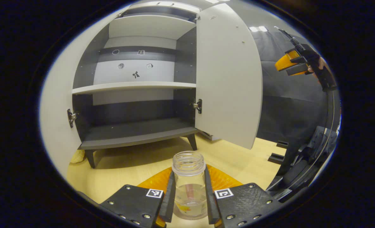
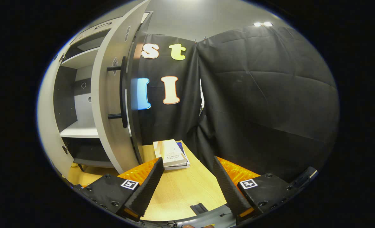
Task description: Grasp the bottle in the cabinet with the left hand and place it on the coaster, then close the right door with the right hand and the left door with the left hand.
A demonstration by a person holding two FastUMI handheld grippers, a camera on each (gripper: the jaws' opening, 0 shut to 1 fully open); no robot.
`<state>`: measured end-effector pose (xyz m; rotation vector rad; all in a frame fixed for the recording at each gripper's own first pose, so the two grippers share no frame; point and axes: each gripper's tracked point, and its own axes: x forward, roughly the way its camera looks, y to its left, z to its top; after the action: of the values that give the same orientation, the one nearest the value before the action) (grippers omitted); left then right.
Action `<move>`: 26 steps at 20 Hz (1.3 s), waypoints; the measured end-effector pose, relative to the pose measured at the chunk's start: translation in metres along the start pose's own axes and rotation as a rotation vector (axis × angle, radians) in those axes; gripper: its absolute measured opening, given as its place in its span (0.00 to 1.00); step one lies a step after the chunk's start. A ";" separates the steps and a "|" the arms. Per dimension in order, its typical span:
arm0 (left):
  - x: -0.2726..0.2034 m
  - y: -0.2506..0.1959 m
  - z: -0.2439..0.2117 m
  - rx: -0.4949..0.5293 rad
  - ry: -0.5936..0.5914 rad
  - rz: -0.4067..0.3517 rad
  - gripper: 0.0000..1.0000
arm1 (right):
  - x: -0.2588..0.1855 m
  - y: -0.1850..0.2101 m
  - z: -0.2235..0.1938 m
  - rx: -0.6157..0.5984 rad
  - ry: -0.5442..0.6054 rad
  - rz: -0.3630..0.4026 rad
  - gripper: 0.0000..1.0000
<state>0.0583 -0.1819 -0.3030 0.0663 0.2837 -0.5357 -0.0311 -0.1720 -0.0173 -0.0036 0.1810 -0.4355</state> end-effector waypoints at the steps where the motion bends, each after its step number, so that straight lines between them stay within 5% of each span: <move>1: -0.001 0.002 0.000 0.000 0.008 0.009 0.46 | -0.004 0.000 -0.003 -0.011 -0.003 -0.002 0.96; 3: -0.004 0.003 0.001 -0.007 0.014 0.017 0.48 | -0.009 -0.001 -0.004 -0.014 -0.006 -0.005 0.96; 6: -0.010 0.001 0.001 -0.015 0.035 0.015 0.94 | -0.013 -0.004 -0.008 0.009 -0.006 -0.007 0.99; 13: -0.054 -0.005 0.034 -0.054 0.044 0.100 0.94 | 0.019 -0.010 -0.009 0.066 -0.029 0.024 0.96; 18: -0.100 0.004 0.093 -0.126 -0.027 0.268 0.94 | 0.052 -0.013 0.010 0.056 -0.069 0.089 0.99; 26: -0.165 0.035 0.183 -0.176 -0.164 0.647 0.92 | 0.084 0.000 0.060 0.048 -0.148 0.290 0.96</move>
<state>-0.0140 -0.0952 -0.0812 -0.0569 0.1340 0.1274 0.0546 -0.2092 0.0271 0.0368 0.0241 -0.1489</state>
